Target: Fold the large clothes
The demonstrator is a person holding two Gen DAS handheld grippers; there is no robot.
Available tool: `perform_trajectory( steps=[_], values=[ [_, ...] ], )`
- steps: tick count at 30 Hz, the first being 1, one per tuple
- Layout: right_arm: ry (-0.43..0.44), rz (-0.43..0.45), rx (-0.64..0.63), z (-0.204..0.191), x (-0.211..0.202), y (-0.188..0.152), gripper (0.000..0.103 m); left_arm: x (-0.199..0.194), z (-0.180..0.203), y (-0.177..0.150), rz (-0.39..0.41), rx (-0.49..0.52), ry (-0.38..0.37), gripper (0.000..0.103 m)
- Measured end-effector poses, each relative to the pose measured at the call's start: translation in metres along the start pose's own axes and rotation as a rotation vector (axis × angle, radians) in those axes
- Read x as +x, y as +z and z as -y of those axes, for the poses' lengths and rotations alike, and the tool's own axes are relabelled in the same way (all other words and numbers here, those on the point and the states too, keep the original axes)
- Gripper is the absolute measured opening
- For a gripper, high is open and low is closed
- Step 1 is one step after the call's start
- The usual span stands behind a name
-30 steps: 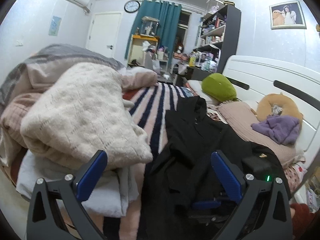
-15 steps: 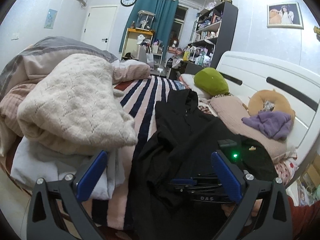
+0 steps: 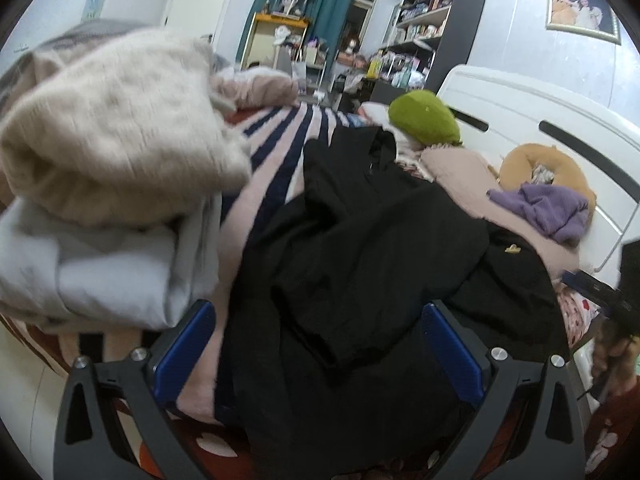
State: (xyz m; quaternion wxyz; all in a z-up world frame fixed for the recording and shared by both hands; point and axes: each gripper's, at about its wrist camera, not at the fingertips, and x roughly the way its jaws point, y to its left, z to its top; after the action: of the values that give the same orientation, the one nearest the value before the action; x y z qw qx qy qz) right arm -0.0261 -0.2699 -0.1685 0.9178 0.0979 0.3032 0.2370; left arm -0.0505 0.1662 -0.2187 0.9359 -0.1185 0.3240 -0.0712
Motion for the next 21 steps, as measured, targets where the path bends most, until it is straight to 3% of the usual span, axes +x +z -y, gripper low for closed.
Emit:
perform_trajectory(
  steps=[6, 11, 14, 16, 21],
  values=[
    [-0.168, -0.044, 0.169, 0.077, -0.037, -0.054, 0.077, 0.026, -0.011, -0.016, -0.044, -0.048, 0.035, 0.102],
    [-0.272, -0.066, 0.152, 0.087, -0.034, -0.086, 0.078, 0.043, -0.018, -0.03, -0.081, -0.094, 0.017, 0.102],
    [-0.282, -0.036, 0.163, 0.091, -0.038, -0.092, 0.077, 0.051, -0.024, -0.042, -0.111, -0.111, 0.018, 0.095],
    [-0.283, -0.027, 0.167, 0.095, -0.042, -0.097, 0.078, 0.057, -0.029, -0.052, -0.148, -0.14, -0.026, 0.09],
    [-0.227, -0.117, 0.074, 0.08, -0.027, -0.098, 0.081, 0.061, -0.026, -0.051, -0.15, -0.163, -0.061, 0.089]
  ],
)
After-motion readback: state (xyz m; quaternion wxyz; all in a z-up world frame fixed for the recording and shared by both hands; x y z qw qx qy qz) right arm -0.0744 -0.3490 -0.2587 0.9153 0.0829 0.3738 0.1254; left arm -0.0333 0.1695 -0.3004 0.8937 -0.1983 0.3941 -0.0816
